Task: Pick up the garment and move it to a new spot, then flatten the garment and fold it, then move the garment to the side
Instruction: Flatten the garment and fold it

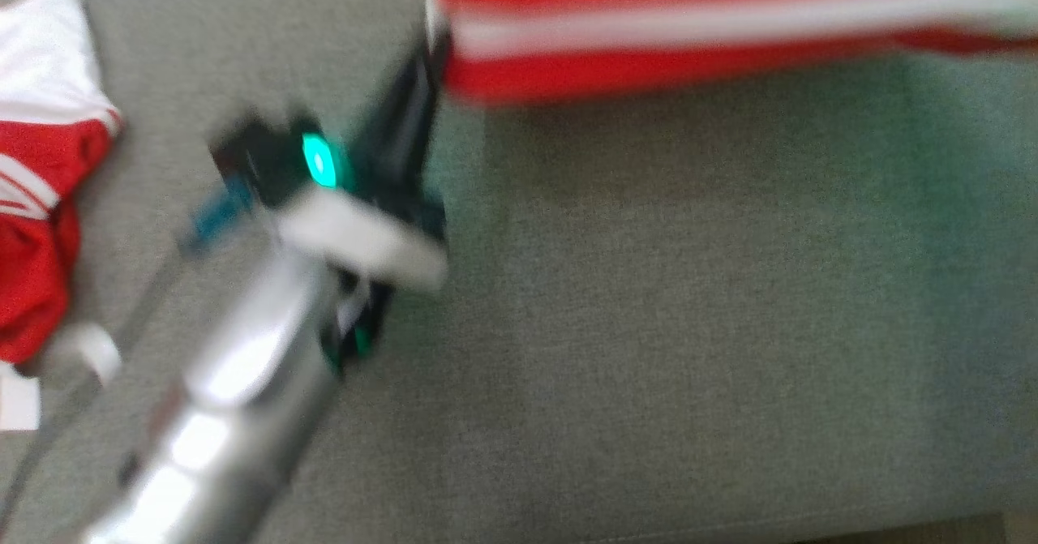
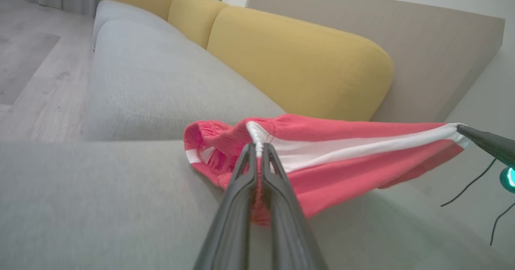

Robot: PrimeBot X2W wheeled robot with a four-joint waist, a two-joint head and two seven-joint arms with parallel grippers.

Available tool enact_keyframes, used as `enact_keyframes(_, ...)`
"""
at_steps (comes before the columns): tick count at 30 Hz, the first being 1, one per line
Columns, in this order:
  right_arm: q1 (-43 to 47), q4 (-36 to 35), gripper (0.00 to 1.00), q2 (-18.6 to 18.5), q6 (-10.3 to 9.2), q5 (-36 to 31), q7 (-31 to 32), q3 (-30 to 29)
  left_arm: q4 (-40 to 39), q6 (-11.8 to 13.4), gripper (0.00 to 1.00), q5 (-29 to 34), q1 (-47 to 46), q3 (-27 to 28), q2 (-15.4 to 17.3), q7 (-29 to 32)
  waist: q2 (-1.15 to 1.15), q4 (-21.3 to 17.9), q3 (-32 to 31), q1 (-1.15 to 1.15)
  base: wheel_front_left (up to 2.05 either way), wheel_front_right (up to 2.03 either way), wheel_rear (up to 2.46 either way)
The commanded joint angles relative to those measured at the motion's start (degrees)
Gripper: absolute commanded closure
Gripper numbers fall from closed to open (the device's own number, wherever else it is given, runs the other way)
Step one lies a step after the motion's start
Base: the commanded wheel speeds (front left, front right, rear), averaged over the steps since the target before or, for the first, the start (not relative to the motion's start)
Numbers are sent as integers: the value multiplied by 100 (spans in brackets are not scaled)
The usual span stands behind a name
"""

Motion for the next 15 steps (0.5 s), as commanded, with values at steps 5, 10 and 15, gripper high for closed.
enact_keyframes(5,1434,-625,100,63,-4,76,76,-268,-559,9,100,459,1131,211,183,-46,0,146,-731,1,0,0,0)
enact_keyframes(10,2689,-1145,100,305,-4,108,253,-461,-818,20,100,637,2225,391,117,-46,0,131,-1208,1,0,0,0)
enact_keyframes(15,3703,-1639,100,611,-4,180,455,-650,-1015,140,100,690,3165,498,119,-46,0,151,-1666,1,0,0,0)
